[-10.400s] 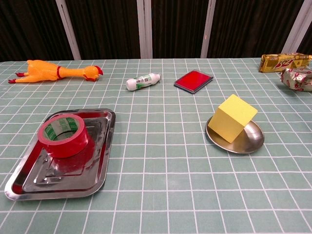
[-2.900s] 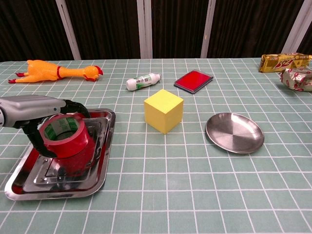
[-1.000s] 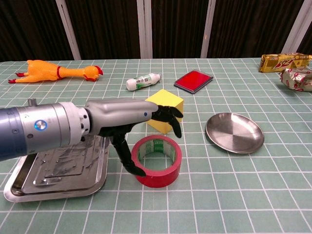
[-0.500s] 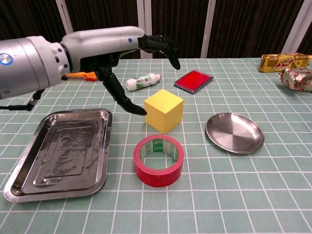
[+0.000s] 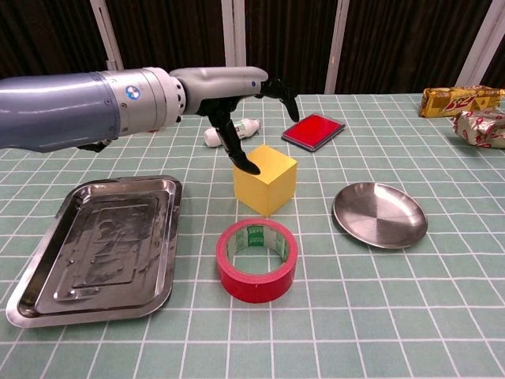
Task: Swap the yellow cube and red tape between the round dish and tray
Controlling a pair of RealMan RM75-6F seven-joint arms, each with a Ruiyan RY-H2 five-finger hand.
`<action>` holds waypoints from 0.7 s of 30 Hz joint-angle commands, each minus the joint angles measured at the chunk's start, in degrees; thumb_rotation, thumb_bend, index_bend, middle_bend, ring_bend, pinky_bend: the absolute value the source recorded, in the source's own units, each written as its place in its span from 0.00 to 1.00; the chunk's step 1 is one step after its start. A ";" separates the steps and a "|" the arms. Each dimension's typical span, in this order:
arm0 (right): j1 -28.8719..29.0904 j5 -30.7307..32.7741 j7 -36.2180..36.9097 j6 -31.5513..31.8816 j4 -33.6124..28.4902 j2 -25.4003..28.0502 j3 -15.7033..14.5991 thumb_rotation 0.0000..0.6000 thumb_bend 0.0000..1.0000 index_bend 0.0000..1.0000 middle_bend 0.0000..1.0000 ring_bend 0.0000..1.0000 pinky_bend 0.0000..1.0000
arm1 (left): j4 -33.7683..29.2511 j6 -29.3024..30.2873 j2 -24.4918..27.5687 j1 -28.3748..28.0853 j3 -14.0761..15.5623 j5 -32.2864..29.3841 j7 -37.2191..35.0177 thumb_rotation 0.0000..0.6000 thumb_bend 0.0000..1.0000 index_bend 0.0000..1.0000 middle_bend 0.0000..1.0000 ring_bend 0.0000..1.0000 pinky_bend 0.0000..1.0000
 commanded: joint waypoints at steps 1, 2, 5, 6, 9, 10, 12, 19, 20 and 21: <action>-0.14 0.13 -0.11 0.07 -0.06 0.12 0.09 1.00 0.05 0.01 0.00 0.02 0.00 | 3.35 -3.06 -2.30 -1.72 0.62 -1.26 -2.55 1.00 0.00 0.23 0.00 0.00 0.00; -0.18 0.12 -0.05 0.07 -0.12 0.17 0.09 1.00 0.05 0.01 0.00 0.02 0.00 | 4.38 -3.18 -2.92 -1.90 0.84 -1.14 -2.88 1.00 0.00 0.23 0.00 0.00 0.00; -0.28 -0.05 0.16 -0.01 -0.31 0.36 0.00 1.00 0.04 0.01 0.00 0.02 0.00 | 7.20 -3.52 -4.64 -2.29 1.38 -1.13 -3.87 1.00 0.00 0.23 0.00 0.00 0.00; -0.31 -0.07 0.19 -0.03 -0.33 0.42 -0.02 1.00 0.05 0.01 0.00 0.02 0.00 | 8.19 -3.78 -5.26 -2.40 1.60 -1.20 -4.24 1.00 0.00 0.22 0.00 0.00 0.00; -0.40 -0.10 0.21 -0.08 -0.38 0.48 -0.06 1.00 0.05 0.01 0.00 0.02 0.00 | 11.15 -4.15 -7.11 -2.74 2.16 -1.10 -4.98 1.00 0.00 0.22 0.00 0.00 0.00; -0.40 -0.11 0.25 -0.11 -0.40 0.50 -0.06 1.00 0.05 0.01 0.00 0.02 0.00 | 11.83 -4.14 -7.59 -2.80 2.24 -1.01 -5.24 1.00 0.00 0.22 0.00 0.00 0.00; -0.41 -0.20 0.44 -0.17 -0.47 0.53 -0.06 1.00 0.05 0.01 0.00 0.02 0.00 | 13.68 -4.07 -9.00 -2.97 2.46 -0.50 -6.18 1.00 0.00 0.22 0.00 0.00 0.00; -0.54 0.22 0.29 -0.17 -0.79 0.38 0.21 1.00 0.05 0.02 0.00 0.02 0.00 | 17.61 -4.62 -11.54 -3.68 3.44 1.46 -8.07 1.00 0.00 0.22 0.00 0.00 0.00; -0.52 0.16 0.46 -0.27 -0.78 0.42 0.19 1.00 0.05 0.02 0.00 0.02 0.00 | 17.96 -4.73 -11.82 -3.74 3.50 1.63 -8.44 1.00 0.00 0.22 0.00 0.00 0.00; -0.50 0.09 0.66 -0.35 -0.76 0.44 0.18 1.00 0.05 0.02 0.00 0.02 0.00 | 18.25 -4.81 -12.10 -3.81 3.59 1.89 -8.82 1.00 0.01 0.22 0.01 0.00 0.02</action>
